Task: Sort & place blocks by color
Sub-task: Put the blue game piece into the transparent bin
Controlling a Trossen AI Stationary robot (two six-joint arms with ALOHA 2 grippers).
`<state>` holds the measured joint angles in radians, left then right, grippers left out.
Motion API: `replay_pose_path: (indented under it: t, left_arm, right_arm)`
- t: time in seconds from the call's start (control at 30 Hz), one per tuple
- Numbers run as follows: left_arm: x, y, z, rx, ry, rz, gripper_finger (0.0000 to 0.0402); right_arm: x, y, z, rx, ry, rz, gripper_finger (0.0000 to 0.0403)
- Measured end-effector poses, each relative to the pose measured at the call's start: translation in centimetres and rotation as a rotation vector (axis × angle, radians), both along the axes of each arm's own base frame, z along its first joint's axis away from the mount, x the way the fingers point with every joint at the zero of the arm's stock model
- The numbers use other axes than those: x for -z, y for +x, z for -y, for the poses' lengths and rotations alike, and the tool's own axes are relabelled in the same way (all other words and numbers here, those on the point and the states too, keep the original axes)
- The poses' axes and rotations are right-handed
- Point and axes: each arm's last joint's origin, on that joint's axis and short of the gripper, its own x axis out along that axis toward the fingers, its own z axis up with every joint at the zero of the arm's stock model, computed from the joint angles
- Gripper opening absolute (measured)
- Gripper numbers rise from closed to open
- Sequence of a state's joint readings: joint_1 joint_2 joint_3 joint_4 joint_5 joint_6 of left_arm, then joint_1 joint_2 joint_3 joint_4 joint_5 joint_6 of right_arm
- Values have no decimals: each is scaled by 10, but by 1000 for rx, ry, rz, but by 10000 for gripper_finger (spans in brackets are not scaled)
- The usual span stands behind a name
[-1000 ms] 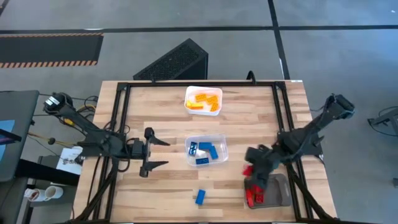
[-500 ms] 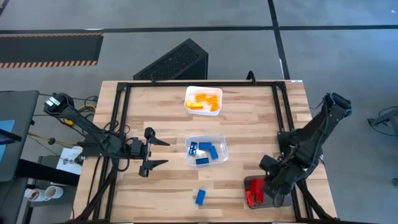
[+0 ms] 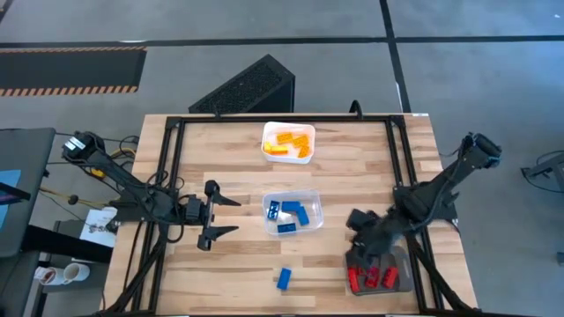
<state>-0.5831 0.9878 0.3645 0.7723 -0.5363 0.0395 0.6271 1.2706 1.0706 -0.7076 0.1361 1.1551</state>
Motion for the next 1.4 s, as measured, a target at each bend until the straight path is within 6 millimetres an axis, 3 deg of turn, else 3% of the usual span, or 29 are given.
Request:
replay_pose_path:
  t: [0.2, 0.37, 0.57, 0.9, 1.1, 1.4]
  left_arm:
    - [0, 0, 0, -12, -2, -1, 284]
    - [2, 0, 0, -11, -8, -23, 284]
    - [6, 1, 0, -9, -15, -62, 284]
    - [7, 1, 0, -20, -11, -67, 284]
    - [7, 1, 0, -20, -13, -65, 284]
    - [8, 1, 0, -20, -9, -74, 284]
  right_arm:
    - [-9, 50, 6, -202, -284, 424, 275]
    - [10, 87, 2, -411, -537, 577, 275]
    - [37, 113, 2, -542, -691, 501, 276]
    - [87, 155, -18, -730, -653, 257, 276]
    - [102, 176, -29, -838, -651, 92, 276]
    - [104, 192, -52, -986, -659, 121, 276]
